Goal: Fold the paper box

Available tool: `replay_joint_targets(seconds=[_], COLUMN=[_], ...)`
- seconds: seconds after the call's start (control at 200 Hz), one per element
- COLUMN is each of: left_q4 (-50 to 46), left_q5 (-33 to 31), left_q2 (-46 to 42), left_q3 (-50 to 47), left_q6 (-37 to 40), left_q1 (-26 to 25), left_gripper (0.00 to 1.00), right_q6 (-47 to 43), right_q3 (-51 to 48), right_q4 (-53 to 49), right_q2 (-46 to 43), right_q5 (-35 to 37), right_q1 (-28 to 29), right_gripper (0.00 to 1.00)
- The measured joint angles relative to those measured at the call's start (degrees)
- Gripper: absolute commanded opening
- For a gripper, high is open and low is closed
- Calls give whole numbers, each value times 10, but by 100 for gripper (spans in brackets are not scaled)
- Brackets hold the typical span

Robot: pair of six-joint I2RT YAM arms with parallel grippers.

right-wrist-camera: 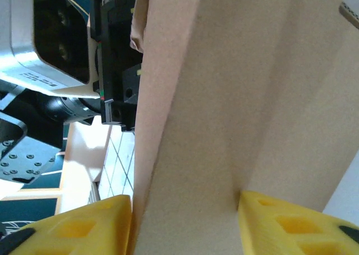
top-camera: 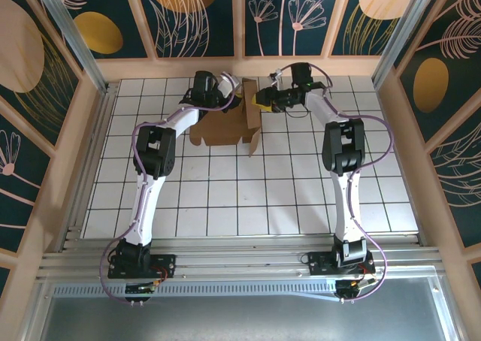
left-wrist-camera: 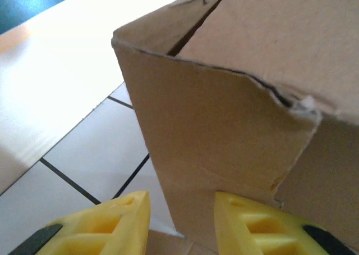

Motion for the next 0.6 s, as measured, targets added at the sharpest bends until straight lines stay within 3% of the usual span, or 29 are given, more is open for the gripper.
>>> replay_joint_targets(seconds=[0.095,0.355,0.601], left_q4=[5,0,9], left_q5=[4,14,33], left_q2=[5,56,89], left_q3=[5,80,105], left_q6=[7,71,129], left_q1=[0,0,1], left_gripper=[44,47,59], right_q6=[-16,-41,-45], right_q3=[30,48,48], right_q4=[-27,-48,-52], right_q2=[10,18,22], right_q5=[13,3,-23], right_q1=[0,1,1], right_gripper=[50,61,58])
